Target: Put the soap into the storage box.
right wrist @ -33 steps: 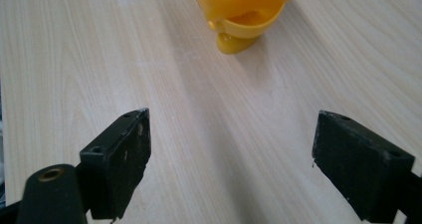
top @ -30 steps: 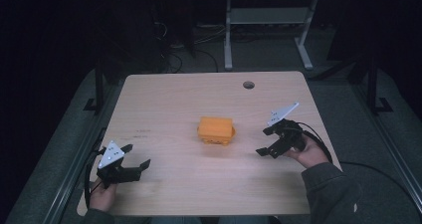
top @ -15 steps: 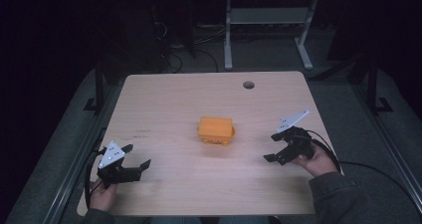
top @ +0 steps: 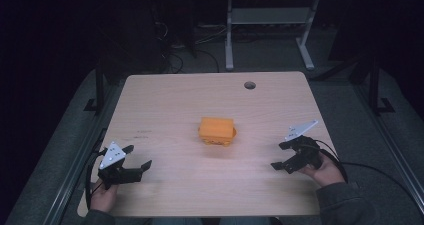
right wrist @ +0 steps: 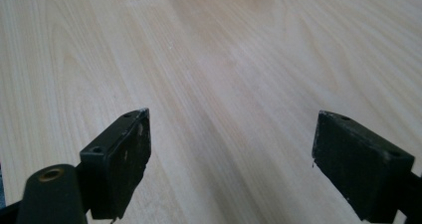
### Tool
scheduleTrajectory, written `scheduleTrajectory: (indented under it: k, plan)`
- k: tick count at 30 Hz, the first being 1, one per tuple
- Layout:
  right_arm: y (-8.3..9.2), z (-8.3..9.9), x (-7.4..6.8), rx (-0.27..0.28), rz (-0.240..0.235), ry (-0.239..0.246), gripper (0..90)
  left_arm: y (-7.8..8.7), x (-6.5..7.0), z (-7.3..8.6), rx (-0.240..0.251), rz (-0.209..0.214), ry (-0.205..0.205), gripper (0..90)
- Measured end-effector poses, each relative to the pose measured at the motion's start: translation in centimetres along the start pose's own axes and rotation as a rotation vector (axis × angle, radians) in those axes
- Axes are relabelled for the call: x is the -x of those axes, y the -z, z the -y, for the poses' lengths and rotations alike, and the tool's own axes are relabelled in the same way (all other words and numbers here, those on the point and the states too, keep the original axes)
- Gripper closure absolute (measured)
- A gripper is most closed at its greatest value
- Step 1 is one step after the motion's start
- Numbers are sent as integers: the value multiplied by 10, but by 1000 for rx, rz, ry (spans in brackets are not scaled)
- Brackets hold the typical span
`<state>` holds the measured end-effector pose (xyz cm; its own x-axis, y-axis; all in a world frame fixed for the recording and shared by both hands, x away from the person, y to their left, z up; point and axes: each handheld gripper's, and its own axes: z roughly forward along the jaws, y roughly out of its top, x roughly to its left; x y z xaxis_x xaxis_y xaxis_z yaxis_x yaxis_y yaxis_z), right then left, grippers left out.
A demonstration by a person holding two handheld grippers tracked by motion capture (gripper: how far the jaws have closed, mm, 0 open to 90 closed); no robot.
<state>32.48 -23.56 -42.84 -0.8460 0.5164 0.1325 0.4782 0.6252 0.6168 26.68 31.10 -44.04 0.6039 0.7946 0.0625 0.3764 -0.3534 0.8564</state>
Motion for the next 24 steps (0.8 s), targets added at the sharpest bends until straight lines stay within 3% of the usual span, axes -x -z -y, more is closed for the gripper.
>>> scheduleTrajectory:
  k: [24]
  plan:
    - [3, 39, -16, 28, 17, -54, 146, -1, 1, 0, 0, 3, -3, 142]
